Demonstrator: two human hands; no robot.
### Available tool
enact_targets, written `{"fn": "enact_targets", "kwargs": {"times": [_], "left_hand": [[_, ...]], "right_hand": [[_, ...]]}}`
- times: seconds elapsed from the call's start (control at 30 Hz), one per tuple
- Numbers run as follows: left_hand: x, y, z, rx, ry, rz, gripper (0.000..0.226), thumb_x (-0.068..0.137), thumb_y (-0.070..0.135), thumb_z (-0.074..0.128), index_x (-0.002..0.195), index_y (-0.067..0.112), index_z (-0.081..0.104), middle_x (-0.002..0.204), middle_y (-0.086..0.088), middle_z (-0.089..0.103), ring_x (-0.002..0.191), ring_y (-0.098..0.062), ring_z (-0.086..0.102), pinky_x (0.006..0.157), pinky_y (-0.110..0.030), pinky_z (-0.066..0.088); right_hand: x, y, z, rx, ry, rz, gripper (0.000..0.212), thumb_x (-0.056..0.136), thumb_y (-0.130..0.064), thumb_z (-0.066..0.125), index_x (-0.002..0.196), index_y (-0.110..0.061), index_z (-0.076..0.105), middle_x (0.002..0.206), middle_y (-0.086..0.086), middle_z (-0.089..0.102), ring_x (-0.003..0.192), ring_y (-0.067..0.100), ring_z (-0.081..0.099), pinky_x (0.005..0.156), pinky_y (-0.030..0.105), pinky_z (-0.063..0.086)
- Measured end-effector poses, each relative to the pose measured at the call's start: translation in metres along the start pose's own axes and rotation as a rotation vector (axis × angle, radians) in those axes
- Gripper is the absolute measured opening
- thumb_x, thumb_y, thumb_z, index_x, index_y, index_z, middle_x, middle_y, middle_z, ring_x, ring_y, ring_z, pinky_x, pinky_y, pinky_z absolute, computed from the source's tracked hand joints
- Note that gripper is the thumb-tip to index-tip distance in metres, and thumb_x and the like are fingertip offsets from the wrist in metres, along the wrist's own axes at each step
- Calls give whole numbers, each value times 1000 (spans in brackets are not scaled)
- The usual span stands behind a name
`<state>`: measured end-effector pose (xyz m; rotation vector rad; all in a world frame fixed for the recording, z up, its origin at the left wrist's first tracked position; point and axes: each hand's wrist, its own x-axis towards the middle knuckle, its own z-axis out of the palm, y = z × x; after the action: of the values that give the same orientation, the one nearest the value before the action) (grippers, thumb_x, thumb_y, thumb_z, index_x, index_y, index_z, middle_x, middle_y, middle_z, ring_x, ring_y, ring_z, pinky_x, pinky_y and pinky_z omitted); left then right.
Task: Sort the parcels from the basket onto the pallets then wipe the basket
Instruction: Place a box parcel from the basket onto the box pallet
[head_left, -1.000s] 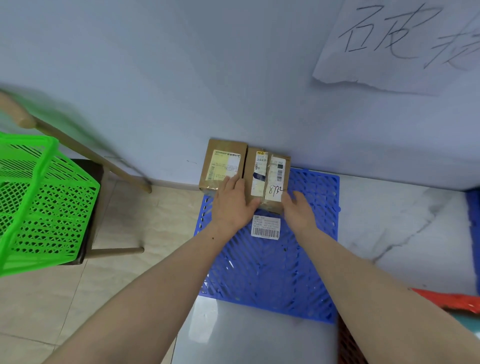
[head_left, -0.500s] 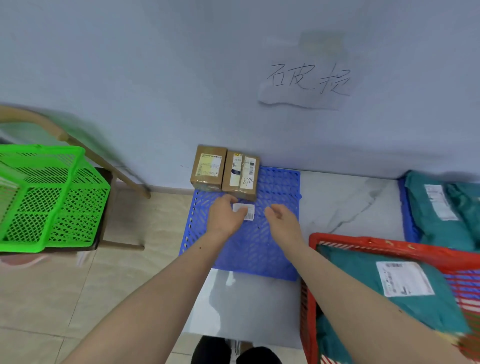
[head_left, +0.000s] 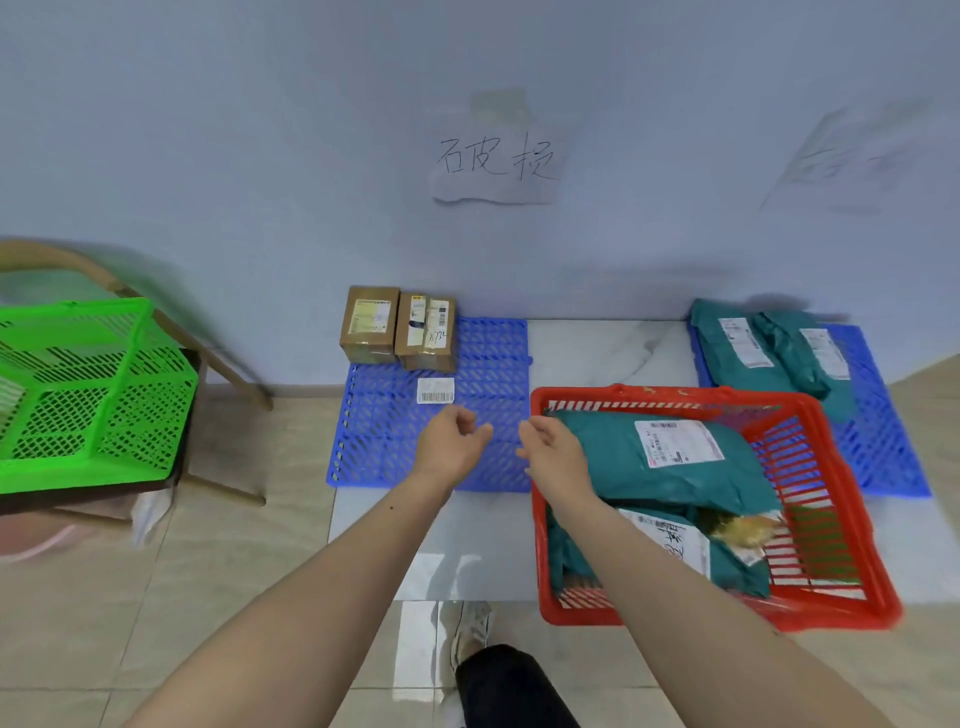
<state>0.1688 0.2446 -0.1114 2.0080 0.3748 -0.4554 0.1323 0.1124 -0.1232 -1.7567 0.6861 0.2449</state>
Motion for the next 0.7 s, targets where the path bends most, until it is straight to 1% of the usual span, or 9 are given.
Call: {"fn": "enact_targets", "kwargs": {"times": [0.07, 0.13, 0.23, 0.33, 0.37, 0.47, 0.53, 0.6, 0.7], "left_hand": [[-19, -2, 11, -16, -6, 14, 25, 88, 23, 70, 109, 10, 62, 99, -4, 63, 91, -19, 59, 91, -36, 51], [-37, -4, 22, -28, -23, 11, 23, 88, 22, 70, 106, 11, 61, 96, -2, 61, 89, -18, 59, 88, -34, 50], [-60, -5, 41, -24, -69, 5, 20, 88, 23, 71, 100, 13, 57, 91, -1, 59, 86, -19, 57, 84, -34, 49], [-79, -2, 59, 27, -119, -5, 23, 89, 25, 70, 100, 12, 56, 85, 2, 56, 83, -18, 54, 80, -31, 46], [-83, 0, 65, 44, -124, -3, 23, 88, 26, 70, 100, 11, 57, 86, 1, 57, 83, -18, 55, 80, -32, 46], [-92, 7, 85, 65, -129, -7, 23, 88, 26, 70, 100, 11, 57, 87, 1, 59, 85, -18, 56, 80, -32, 46], [-95, 15, 104, 77, -136, -32, 23, 89, 27, 69, 99, 12, 55, 86, 2, 57, 86, -19, 55, 80, -30, 45], [-94, 25, 126, 112, -144, -44, 26, 89, 30, 68, 103, 11, 56, 92, 0, 57, 92, -24, 58, 85, -33, 47], [-89, 43, 165, 104, -152, -104, 39, 90, 37, 66, 115, 10, 56, 105, -4, 61, 104, -28, 63, 89, -38, 50]], "right_hand": [[-18, 7, -14, 27, 9, -7, 29, 95, -34, 58, 118, -16, 61, 99, 1, 70, 97, 27, 70, 93, 49, 54], [-36, 12, -29, 53, 22, -3, 25, 98, -29, 57, 117, -14, 61, 96, 0, 69, 95, 26, 70, 91, 46, 55], [-55, 24, -54, 71, 31, 15, 28, 99, -28, 56, 122, -12, 59, 105, 3, 68, 89, 20, 69, 93, 44, 54], [-62, 38, -82, 66, 38, 30, 32, 100, -27, 54, 126, -9, 57, 113, 4, 64, 84, 15, 66, 93, 41, 53], [-63, 40, -93, 51, 43, 32, 33, 100, -28, 54, 128, -8, 57, 115, 3, 63, 87, 15, 66, 93, 40, 53], [-56, 52, -126, 8, 56, 40, 38, 100, -30, 53, 132, -8, 55, 124, 5, 61, 102, 21, 67, 96, 39, 52], [-46, 59, -150, -27, 56, 52, 41, 99, -34, 54, 132, -10, 55, 130, 5, 61, 111, 23, 64, 101, 42, 49], [-34, 66, -176, -55, 51, 80, 43, 99, -37, 54, 133, -11, 54, 133, 6, 60, 116, 24, 62, 104, 44, 47], [-10, 77, -220, -154, 50, 86, 46, 99, -37, 54, 136, -10, 53, 135, 7, 60, 122, 24, 57, 104, 37, 43]]}}
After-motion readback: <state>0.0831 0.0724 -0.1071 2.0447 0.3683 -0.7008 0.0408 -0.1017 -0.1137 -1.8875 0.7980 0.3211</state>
